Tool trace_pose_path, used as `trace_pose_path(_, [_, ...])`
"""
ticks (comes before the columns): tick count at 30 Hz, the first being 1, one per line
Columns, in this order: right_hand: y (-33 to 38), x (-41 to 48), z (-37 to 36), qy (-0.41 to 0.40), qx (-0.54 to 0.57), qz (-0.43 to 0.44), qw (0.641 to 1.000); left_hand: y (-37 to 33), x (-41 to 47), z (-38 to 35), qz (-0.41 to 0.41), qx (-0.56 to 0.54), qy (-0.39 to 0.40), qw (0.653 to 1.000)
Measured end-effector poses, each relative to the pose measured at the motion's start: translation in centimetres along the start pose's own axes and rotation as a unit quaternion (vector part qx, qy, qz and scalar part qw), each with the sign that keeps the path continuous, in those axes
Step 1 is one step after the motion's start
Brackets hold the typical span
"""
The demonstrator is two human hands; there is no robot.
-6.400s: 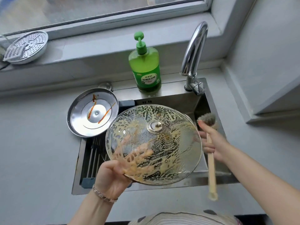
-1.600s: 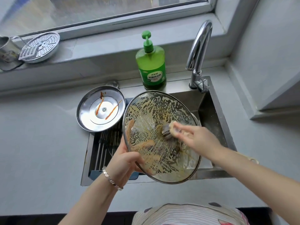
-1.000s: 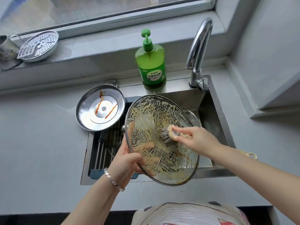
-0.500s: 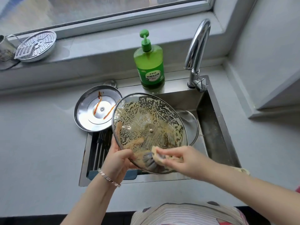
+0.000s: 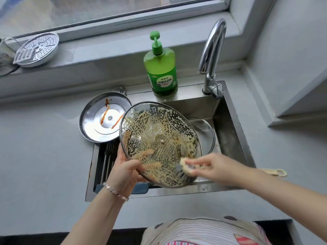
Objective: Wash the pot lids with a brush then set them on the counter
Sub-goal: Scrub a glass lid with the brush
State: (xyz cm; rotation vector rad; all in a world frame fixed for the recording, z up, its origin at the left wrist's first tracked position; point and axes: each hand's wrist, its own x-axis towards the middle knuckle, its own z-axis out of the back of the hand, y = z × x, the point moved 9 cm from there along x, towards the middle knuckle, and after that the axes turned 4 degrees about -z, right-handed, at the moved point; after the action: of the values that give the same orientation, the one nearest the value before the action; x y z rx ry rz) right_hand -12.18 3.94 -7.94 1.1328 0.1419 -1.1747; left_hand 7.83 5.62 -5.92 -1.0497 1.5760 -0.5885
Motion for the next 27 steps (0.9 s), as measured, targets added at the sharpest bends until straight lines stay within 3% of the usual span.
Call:
trace_pose_path(2, [0.5, -0.7, -1.1, 0.02, 0.009, 0.023, 0.999, 0.2, -0.2, 0.1, 0.007, -0.005, 0.0, 1.0])
trace_pose_path(6, [-2.6, -0.3, 2.4, -0.063, -0.054, -0.05, 0.995, 0.2, -0.3, -0.1, 0.011, 0.003, 0.008, 1.0])
trace_pose_path(10, [0.2, -1.0, -1.0, 0.002, 0.017, 0.009, 1.0, 0.5, 0.0, -0.3, 0.022, 0.007, 0.008, 1.0])
trace_pose_path(13, [-2.8, 0.1, 1.8, -0.083, 0.03, -0.024, 0.996, 0.3, 0.1, 0.0, 0.025, 0.012, 0.02, 0.999])
trace_pose_path(15, [-6.8, 0.6, 4.4, -0.191, 0.172, -0.094, 0.962, 0.0, 0.1, 0.4, 0.033, 0.008, 0.023, 0.999])
trace_pose_path(17, [-10.5, 1.4, 3.7, -0.225, 0.388, -0.176, 0.876, -0.2, 0.2, 0.6, 0.049, -0.017, 0.036, 0.998])
trace_pose_path(19, [-10.8, 2.4, 0.9, -0.145, 0.541, -0.205, 0.803, -0.4, 0.1, 0.5, 0.065, -0.057, 0.059, 0.995])
trace_pose_path(22, [-6.7, 3.3, -0.8, -0.032, 0.684, -0.15, 0.713, -1.1, 0.5, 0.4, 0.084, -0.068, 0.102, 0.989])
trace_pose_path(27, [-4.4, 4.1, -0.8, -0.01, 0.677, -0.141, 0.722, -2.9, 1.9, 1.5, 0.088, -0.027, 0.107, 0.99])
